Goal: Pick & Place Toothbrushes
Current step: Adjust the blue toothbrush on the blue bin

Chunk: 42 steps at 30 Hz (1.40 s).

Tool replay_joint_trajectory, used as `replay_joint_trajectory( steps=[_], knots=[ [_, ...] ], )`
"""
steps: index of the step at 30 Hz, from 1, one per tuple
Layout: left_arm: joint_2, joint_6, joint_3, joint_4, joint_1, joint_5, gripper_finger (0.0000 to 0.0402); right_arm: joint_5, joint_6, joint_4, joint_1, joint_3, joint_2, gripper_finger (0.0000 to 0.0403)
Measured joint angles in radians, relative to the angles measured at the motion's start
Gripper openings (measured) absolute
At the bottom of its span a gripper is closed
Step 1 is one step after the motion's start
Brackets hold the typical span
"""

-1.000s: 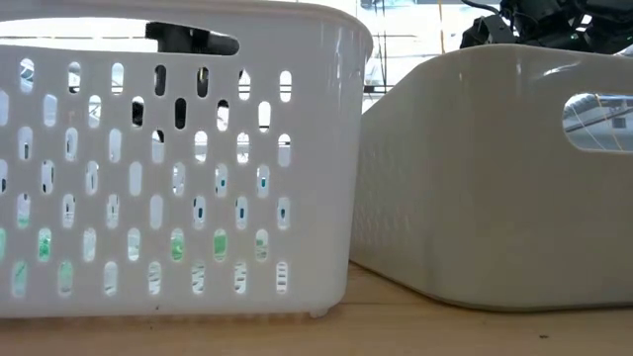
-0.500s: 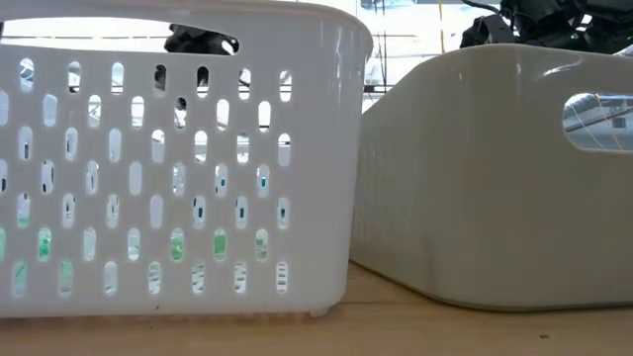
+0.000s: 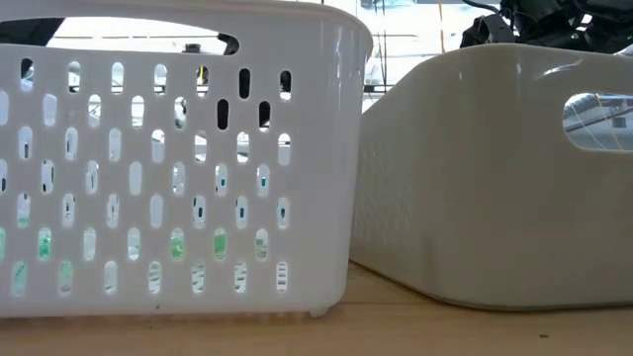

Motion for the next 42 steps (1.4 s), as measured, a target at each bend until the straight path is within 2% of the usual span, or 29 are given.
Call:
replay_joint_trajectory(
  steps=[10, 42],
  knots=[
    [0.106, 0.023, 0.049, -0.002, 0.004, -0.006, 0.0, 0.0, 0.0, 0.0, 0.0, 0.0, 0.0, 0.0],
    [0.122, -0.016, 0.051, 0.081, 0.002, -0.017, 0.0, -0.001, 0.0, 0.0, 0.0, 0.0, 0.0, 0.0]
  ],
)
